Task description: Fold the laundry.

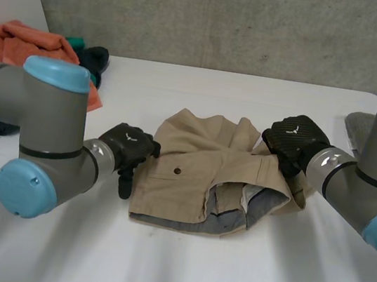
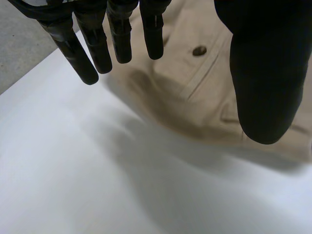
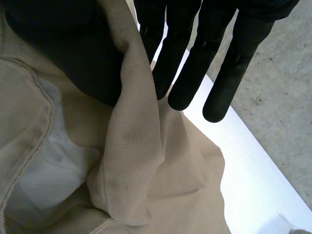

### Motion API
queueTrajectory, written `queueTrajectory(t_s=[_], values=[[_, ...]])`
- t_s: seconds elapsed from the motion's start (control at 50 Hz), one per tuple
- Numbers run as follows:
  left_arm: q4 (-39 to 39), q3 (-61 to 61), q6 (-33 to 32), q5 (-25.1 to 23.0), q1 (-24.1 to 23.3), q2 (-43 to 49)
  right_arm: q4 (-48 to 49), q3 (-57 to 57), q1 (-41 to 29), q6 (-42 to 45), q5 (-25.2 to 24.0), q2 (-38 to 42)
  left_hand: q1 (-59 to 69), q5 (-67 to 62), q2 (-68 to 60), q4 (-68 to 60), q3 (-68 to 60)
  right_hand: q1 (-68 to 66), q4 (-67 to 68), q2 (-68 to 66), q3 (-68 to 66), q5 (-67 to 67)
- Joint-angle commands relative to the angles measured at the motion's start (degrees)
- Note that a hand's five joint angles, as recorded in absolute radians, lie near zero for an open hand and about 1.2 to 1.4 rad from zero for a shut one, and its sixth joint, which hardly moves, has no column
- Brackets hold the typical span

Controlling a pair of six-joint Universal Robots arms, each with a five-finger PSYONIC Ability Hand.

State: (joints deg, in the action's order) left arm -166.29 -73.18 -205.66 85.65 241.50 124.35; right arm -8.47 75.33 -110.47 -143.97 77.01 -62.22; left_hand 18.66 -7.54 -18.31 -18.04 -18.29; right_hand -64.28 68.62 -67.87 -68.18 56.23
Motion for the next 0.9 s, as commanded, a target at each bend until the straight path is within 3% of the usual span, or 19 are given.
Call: queueTrajectory(t_s=[0.02, 0.24, 0.34, 0.38, 0.4, 0.46, 0.54, 0.7, 0.78, 0.9], values=[[-4.3, -2.9, -3.1, -0.9, -0.6, 0.5, 1.2, 2.3, 0.8, 0.3, -0.8, -0.7, -0.9, -0.2, 0.5, 0.3, 0.5, -15.7, 11.4, -12.1, -11.8, 13.8], [-8.7, -1.8, -4.9, 0.6, -2.7, 4.8, 3.0, 4.8, 0.6, 0.2, -0.8, -1.1, 1.5, -2.6, -1.8, -2.1, -1.8, -15.7, 11.4, -12.1, -11.8, 13.8], [-8.5, 0.1, -7.5, 2.6, -3.2, 7.2, 4.2, 6.1, 0.9, 0.1, -0.8, -1.9, 9.2, -10.3, -9.5, -9.8, -9.6, -15.7, 11.4, -12.1, -11.8, 13.8], [-8.4, 0.4, -7.8, 3.0, -3.5, 7.6, 4.4, 6.5, 1.0, 0.1, -0.8, -2.1, 18.1, -19.2, -18.4, -18.7, -18.4, -15.7, 11.4, -12.1, -11.8, 13.8], [-8.4, 0.6, -8.2, 3.3, -3.8, 7.7, 4.8, 6.8, 1.4, 0.0, -0.8, -2.3, 35.1, -36.2, -35.5, -35.7, -35.5, -15.7, 11.4, -12.1, -11.8, 13.8], [-8.6, 1.2, -7.9, 3.7, -4.1, 7.5, 5.5, 6.9, 1.8, -0.2, -0.6, -2.4, 61.3, -62.4, -61.6, -61.9, -61.6, -15.7, 11.4, -12.1, -11.8, 13.8], [-9.2, 3.0, -5.8, 4.1, -4.1, 5.5, 7.8, 6.4, 2.4, -1.0, -0.5, -2.6, 61.3, -62.5, -61.7, -62.0, -61.7, -15.7, 11.4, -12.1, -11.8, 13.8], [-9.8, 6.5, 8.0, 7.5, -4.9, -8.2, 21.3, -4.2, 0.6, -3.0, -1.1, 0.1, 61.3, -62.5, -61.7, -62.0, -61.7, -15.7, 11.4, -12.1, -11.8, 13.8], [-9.8, 5.6, 14.0, 10.1, -6.9, -15.6, 30.1, -10.1, -1.2, -6.8, -3.7, 2.2, 61.3, -62.5, -61.7, -62.0, -61.7, -15.7, 11.4, -12.1, -11.8, 13.8], [-12.3, 0.0, 16.8, 12.8, -12.8, -22.6, 45.5, -14.6, -2.4, -18.6, -11.9, 5.8, 61.3, -62.5, -61.7, -62.0, -61.7, -15.7, 11.4, -12.1, -11.8, 13.8]])
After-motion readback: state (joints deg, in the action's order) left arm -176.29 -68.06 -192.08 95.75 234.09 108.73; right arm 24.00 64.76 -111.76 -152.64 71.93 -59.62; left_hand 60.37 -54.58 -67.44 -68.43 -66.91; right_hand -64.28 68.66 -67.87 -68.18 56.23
